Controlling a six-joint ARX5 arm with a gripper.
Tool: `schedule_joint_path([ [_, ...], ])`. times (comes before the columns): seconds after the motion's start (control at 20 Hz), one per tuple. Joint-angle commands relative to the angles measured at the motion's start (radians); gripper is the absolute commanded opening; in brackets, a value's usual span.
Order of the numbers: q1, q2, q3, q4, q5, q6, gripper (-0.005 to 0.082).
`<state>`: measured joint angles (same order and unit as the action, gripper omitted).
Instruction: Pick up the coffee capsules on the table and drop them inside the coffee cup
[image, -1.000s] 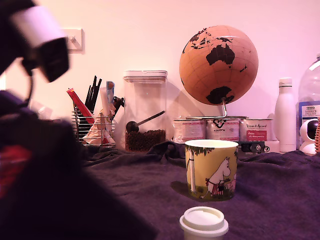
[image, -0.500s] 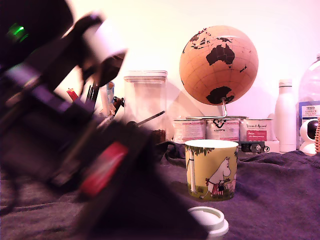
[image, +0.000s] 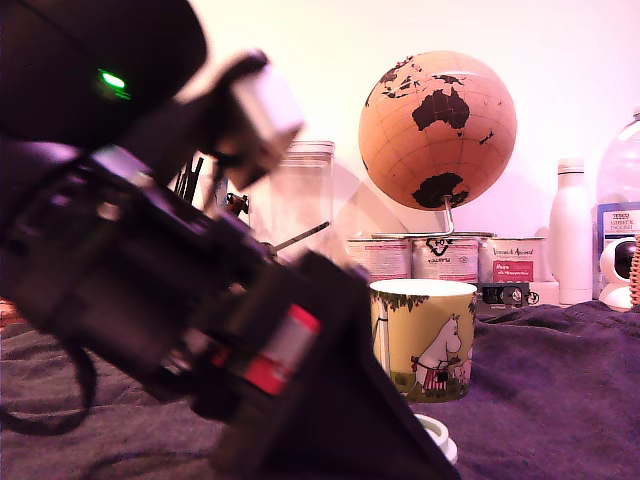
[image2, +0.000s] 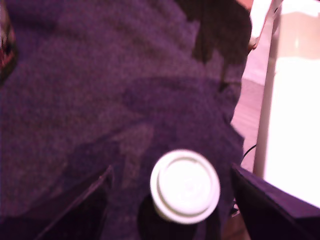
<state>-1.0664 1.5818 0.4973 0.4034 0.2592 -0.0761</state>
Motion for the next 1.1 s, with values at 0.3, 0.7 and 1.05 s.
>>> schedule_joint_path([
  [0.3,-0.003,0.062,0.063,-0.076,0.003,0.002,0.0675],
  [0.7,-0.003,0.062,0.066,-0.083,0.002,0.002,0.0428],
  [1.05,-0.003,0.062,0.066,-0.080,0.002,0.006,0.0321],
])
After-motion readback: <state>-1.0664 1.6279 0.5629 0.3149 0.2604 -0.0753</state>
